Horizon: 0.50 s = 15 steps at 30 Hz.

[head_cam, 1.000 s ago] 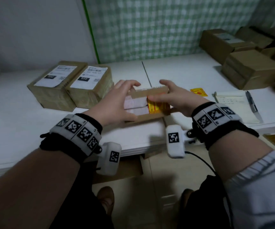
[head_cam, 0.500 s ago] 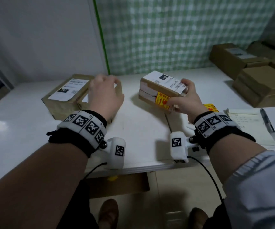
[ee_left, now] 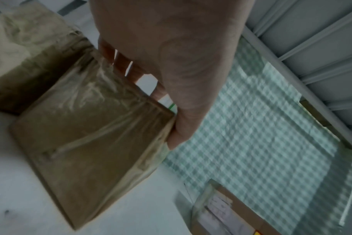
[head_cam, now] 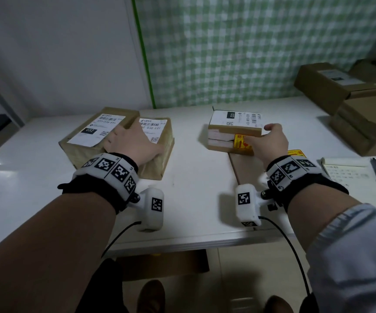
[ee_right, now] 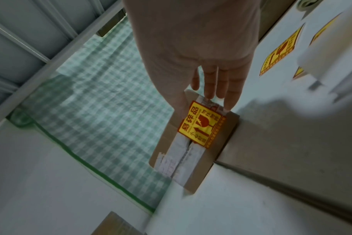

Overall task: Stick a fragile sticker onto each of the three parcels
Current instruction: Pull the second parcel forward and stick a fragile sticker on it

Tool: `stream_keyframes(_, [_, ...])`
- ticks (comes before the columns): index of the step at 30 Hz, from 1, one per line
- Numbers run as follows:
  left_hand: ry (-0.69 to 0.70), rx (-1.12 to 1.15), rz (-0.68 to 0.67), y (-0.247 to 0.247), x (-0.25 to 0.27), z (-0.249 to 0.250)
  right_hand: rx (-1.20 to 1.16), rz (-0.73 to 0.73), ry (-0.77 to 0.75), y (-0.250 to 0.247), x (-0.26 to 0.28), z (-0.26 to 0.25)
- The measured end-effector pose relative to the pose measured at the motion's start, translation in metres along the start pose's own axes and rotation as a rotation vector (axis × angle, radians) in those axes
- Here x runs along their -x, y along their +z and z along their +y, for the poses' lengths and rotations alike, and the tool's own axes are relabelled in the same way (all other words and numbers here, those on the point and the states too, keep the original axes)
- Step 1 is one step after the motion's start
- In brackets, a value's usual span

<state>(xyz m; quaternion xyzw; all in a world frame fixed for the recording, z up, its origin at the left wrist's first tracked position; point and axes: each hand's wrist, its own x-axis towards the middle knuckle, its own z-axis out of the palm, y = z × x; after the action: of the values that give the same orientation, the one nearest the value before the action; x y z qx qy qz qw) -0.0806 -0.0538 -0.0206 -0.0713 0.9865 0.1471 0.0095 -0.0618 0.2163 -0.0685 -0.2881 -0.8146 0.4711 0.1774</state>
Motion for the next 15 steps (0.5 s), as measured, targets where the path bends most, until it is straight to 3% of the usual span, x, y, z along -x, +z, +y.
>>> stream_keyframes(6, [0.077,0.134,-0.078,-0.001,0.034,0.01,-0.039,-0.065,0.004,-0.013,0.016,0.002])
stream_keyframes(15, [0.276,0.066,-0.126,0.02,0.091,0.047,0.027,-0.062,0.044,-0.06,0.038,0.034])
